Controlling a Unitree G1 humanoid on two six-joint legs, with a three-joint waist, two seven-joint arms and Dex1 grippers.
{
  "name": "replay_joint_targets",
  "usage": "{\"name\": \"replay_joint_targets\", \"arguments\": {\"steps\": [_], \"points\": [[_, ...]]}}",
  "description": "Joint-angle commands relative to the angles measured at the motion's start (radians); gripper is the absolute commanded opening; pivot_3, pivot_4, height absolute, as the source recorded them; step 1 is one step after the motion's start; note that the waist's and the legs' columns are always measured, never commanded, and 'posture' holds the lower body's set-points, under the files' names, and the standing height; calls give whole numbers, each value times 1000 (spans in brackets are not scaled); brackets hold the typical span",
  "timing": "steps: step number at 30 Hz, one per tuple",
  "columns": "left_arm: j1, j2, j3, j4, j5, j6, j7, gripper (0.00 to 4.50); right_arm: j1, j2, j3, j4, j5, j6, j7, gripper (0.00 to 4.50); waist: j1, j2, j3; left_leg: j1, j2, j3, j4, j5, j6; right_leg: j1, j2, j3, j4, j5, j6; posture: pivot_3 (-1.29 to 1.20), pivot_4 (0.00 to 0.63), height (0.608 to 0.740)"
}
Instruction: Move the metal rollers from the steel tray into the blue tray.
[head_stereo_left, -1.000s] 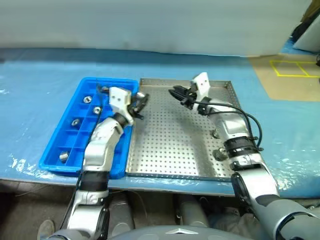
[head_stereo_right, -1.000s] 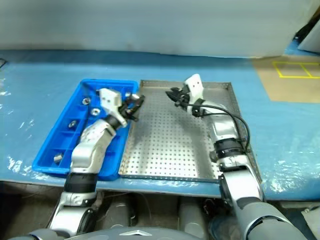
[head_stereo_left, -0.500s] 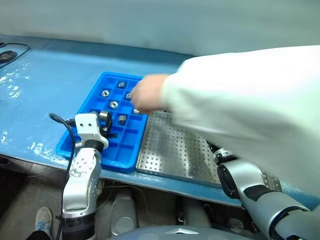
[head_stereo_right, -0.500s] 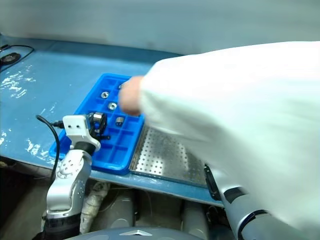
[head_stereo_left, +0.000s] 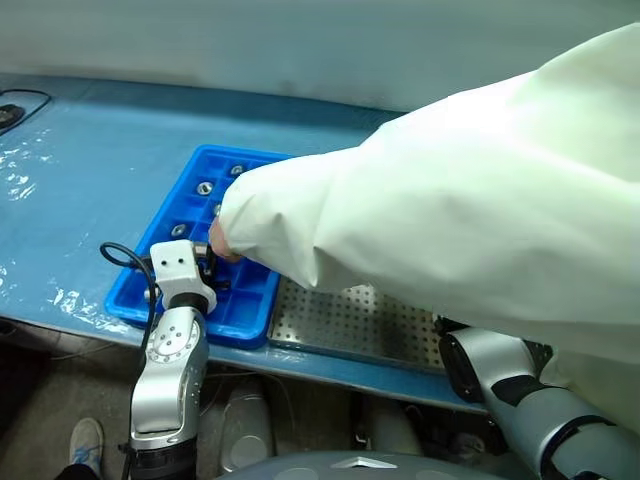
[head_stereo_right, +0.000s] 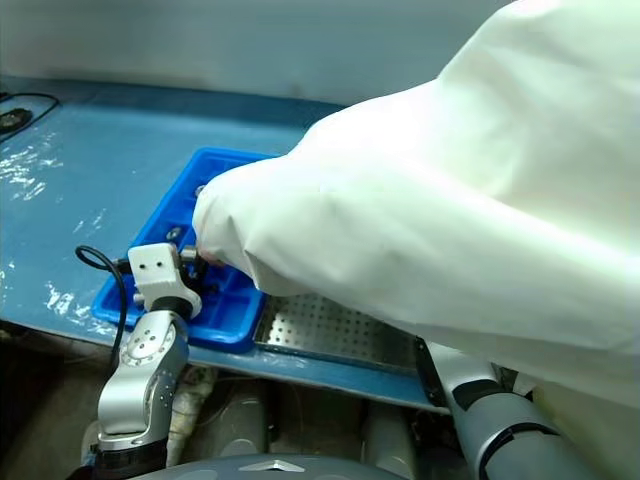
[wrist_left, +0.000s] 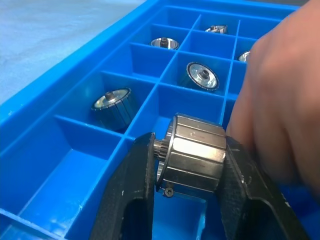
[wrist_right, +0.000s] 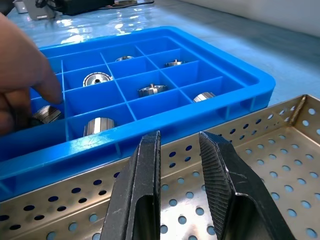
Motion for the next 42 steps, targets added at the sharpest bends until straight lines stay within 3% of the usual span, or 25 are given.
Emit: {"name": "replay_joint_targets", "arguments": {"steps": [1, 8, 17, 23, 30, 36, 42], "points": [[33, -14, 30, -53, -10, 21, 23, 2270, 4, 5, -13, -43, 5, -15, -2, 1199, -6, 0, 0, 0, 0, 0, 0, 0, 0, 0, 0, 0, 0, 0, 0, 45, 150, 740], [16, -27, 49, -46, -54, 14, 16, 4448, 4, 10, -8, -38, -1, -19, -5, 1199, -15, 0, 0, 0, 0, 0, -1, -2, -1, -1, 0, 0, -1, -1, 0, 51, 150, 740], [-107, 70, -29, 84, -98, -98, -164, 4448, 20, -10, -16, -64, -4, -8, -15, 1199, -3, 0, 0, 0, 0, 0, 1, -1, -1, 0, -1, 0, 1, -1, 0, 14, 150, 740], [-359, 179, -38, 345, -154, -196, -359, 4448, 60, -44, -31, -135, 7, 26, -31, 1199, -7, 0, 0, 0, -1, 0, 3, -1, -2, 0, -1, 1, 3, 0, 0, -86, 150, 740], [-553, 205, -148, 590, -161, -336, -600, 4448, 171, -129, -75, -305, 15, 92, -86, 1199, -16, 0, 0, 0, -2, 0, 3, -1, -1, 1, -2, 2, 3, 0, 0, -246, 150, 740], [-625, 235, -221, 703, -232, -348, -902, 4448, 383, -256, -52, -660, 156, 358, 81, 1199, -46, 0, 0, 3, -2, 1, 3, -1, -1, 3, -1, 4, 2, 0, 0, -341, 150, 740], [-680, 264, -242, 799, -235, -372, -1046, 4448, 532, -373, 32, -940, 191, 552, 142, 1199, -85, 1, 0, 7, -1, 3, 2, -1, -1, 3, 1, 4, 3, 0, 0, -376, 150, 740]]}}
